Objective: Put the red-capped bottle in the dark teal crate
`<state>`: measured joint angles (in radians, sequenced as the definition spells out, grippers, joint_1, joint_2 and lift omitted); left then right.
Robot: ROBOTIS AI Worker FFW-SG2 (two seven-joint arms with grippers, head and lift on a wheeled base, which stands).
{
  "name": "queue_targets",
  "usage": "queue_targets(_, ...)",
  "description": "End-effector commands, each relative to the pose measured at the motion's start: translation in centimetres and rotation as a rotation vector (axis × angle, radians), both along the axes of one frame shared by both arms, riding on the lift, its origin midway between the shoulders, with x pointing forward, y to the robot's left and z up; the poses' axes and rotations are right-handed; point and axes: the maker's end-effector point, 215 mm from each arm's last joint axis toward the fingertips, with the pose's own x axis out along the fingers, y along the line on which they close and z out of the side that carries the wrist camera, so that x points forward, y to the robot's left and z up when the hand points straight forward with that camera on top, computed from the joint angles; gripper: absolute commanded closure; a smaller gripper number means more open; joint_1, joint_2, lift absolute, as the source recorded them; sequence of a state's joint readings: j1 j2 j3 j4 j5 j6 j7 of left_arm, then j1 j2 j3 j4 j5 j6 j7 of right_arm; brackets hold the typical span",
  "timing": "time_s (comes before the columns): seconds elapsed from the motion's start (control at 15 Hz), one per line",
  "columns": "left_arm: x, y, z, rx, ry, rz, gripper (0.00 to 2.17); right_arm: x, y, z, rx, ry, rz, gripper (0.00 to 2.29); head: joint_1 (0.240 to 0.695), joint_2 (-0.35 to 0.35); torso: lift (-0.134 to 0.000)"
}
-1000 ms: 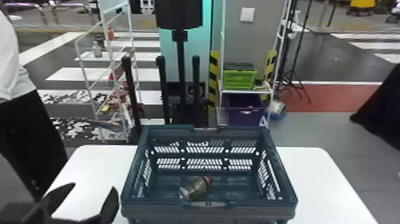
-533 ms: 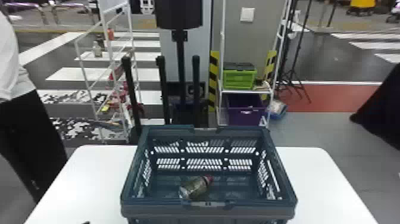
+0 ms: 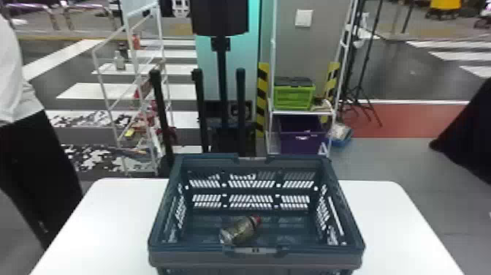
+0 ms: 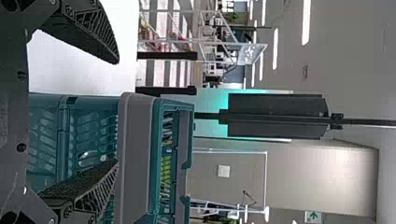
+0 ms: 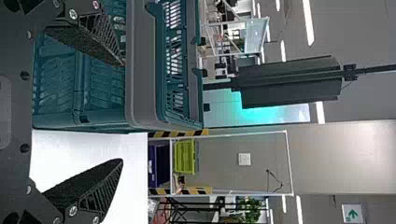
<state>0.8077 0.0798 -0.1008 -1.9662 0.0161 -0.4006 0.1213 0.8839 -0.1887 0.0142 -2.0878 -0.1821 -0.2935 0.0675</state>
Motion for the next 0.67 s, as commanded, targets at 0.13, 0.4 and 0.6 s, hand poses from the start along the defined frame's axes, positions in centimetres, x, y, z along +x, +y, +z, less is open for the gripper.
queue_targets(0.13,0.03,0.32,0.1,-0.002,-0.004,0.003,0.14,0.04,0.22,0.09,-0.003,0.0,0.004,0.15,0.499,0.0,0.0)
queue_targets(0.4,0.32,0.35,0.32,-0.011,-0.01,0.006,0.14,0.08,0.33,0.13,-0.006,-0.002,0.007,0.15,0.499,0.0,0.0)
queue_targets(0.6,0.38,0.37,0.37,-0.013,-0.012,0.006,0.14,0.07,0.35,0.13,-0.007,-0.002,0.008,0.15,0.499,0.0,0.0)
